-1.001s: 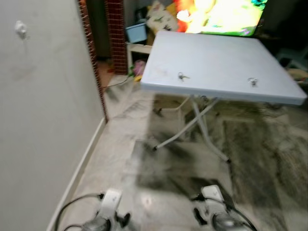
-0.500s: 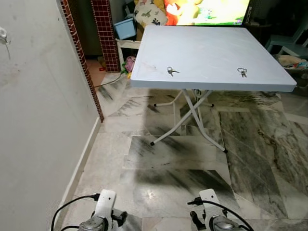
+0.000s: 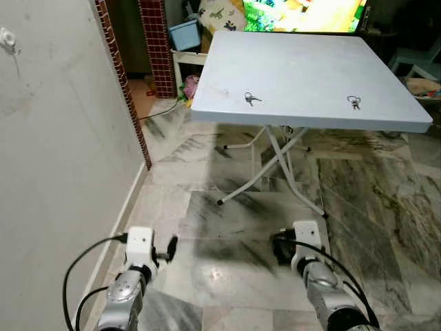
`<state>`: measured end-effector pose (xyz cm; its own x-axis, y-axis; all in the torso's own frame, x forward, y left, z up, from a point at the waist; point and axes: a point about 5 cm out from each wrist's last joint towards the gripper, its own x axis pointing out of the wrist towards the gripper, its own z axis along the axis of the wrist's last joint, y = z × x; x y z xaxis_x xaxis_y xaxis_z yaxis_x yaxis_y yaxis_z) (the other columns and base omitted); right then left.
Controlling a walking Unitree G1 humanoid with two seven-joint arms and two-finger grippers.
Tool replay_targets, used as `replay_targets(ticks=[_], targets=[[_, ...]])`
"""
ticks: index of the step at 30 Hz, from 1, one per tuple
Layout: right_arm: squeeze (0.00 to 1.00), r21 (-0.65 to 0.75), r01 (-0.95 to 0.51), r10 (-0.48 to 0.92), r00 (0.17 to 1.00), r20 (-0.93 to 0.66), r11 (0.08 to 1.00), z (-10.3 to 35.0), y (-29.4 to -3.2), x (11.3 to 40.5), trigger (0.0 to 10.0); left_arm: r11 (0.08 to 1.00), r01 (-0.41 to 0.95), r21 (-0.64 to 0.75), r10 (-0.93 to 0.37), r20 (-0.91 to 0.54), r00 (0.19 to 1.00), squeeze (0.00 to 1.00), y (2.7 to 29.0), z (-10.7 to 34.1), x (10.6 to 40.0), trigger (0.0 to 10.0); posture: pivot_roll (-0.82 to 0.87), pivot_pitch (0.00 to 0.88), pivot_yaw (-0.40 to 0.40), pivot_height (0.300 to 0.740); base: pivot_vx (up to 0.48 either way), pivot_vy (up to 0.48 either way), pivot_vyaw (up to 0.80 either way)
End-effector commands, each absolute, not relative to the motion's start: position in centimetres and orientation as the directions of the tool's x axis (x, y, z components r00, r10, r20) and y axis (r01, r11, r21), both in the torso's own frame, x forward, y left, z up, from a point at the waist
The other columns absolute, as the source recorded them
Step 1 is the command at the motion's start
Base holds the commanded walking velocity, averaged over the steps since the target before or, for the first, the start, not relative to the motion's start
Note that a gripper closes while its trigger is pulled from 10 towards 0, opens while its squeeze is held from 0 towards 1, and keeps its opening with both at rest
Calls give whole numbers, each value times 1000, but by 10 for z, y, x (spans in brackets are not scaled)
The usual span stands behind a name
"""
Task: Hang keys on a hook
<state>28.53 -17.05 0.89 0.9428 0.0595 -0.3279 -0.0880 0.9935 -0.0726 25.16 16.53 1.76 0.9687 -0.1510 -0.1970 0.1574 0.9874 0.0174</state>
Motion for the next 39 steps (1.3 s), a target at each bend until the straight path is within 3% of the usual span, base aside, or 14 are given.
replay_targets(ticks=[1,4,11,17,21,32,39], targets=[[0,-94,-96,71,968,-240,991,26,-171,289,10000,980,170,105,-163,-79,984,0,165,42,252,10000,40,3,-1,740,0,0,0],[0,-90,-128,117,985,-126,988,52,-170,284,10000,981,112,157,-116,17,993,0,171,64,246,10000,31,9,-3,740,0,0,0],[0,-154,-6,9,1000,20,988,87,-188,265,10000,994,19,110,-29,91,995,0,175,93,246,10000,15,16,-11,740,0,0,0],[0,-186,10,-8,1000,12,982,101,-185,253,10000,993,42,107,-46,35,998,0,174,94,237,10000,14,15,-10,740,0,0,0],[0,-191,16,-17,1000,-4,982,99,-184,250,10000,998,24,64,-24,-8,1000,0,177,89,234,10000,14,14,-8,740,0,0,-784],[0,-197,52,-54,998,-9,979,105,-184,248,10000,992,122,16,-121,-55,991,0,160,88,240,10000,9,19,-8,740,0,0,-781],[0,-204,33,-34,999,-3,978,106,-181,249,10000,985,172,2,-171,-44,984,0,154,90,242,10000,4,22,-7,740,0,0,0]])
